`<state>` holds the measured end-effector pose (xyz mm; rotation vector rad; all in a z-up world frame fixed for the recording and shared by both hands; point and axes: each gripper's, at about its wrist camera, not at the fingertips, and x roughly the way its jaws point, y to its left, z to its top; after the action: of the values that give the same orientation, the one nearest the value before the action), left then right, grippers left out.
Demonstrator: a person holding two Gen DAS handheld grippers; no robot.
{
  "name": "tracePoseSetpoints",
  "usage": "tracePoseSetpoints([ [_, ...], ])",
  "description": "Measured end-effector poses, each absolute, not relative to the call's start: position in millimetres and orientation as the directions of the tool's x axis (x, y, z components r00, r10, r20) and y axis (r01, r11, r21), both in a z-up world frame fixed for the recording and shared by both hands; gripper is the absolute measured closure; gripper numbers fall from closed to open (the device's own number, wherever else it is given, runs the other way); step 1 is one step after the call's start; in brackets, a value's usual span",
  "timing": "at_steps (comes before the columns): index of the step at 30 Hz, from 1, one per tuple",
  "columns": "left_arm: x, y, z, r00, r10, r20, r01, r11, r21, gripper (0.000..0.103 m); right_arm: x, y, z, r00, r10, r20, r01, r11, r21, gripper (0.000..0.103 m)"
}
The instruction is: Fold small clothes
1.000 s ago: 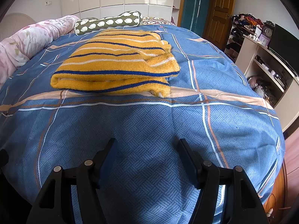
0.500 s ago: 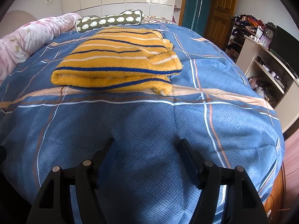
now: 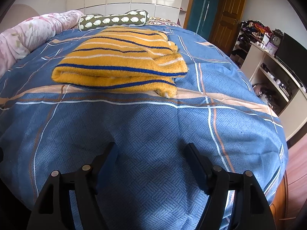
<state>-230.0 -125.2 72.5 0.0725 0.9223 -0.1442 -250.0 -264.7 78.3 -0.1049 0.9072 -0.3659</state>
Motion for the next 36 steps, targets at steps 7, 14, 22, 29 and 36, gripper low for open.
tracePoseSetpoints([
  [7,-229.7,-124.6,71.2,0.591,-0.092,-0.802,0.150,0.989,-0.003,0.000,-249.5,-260.3,76.4,0.556,-0.385,-0.737,0.262,0.922,-0.285,0.023],
  [14,-228.1,-123.9,68.4,0.579,-0.087,-0.810,0.147,0.989,-0.001,0.000,-249.0,-261.1,76.0,0.553,-0.396,-0.733,0.265,0.918,-0.297,0.021],
  [22,-227.9,-124.4,67.8,0.578,-0.085,-0.812,0.149,0.989,0.002,0.000,-248.4,-261.1,75.6,0.554,-0.404,-0.728,0.265,0.915,-0.305,0.019],
  [29,-228.4,-124.2,67.3,0.576,-0.079,-0.814,0.144,0.990,0.006,0.000,-248.1,-260.7,74.8,0.553,-0.411,-0.725,0.270,0.911,-0.310,0.017],
  [36,-228.9,-124.9,66.6,0.572,-0.079,-0.817,0.146,0.989,0.006,0.000,-247.6,-260.5,74.5,0.553,-0.418,-0.721,0.271,0.908,-0.318,0.016],
])
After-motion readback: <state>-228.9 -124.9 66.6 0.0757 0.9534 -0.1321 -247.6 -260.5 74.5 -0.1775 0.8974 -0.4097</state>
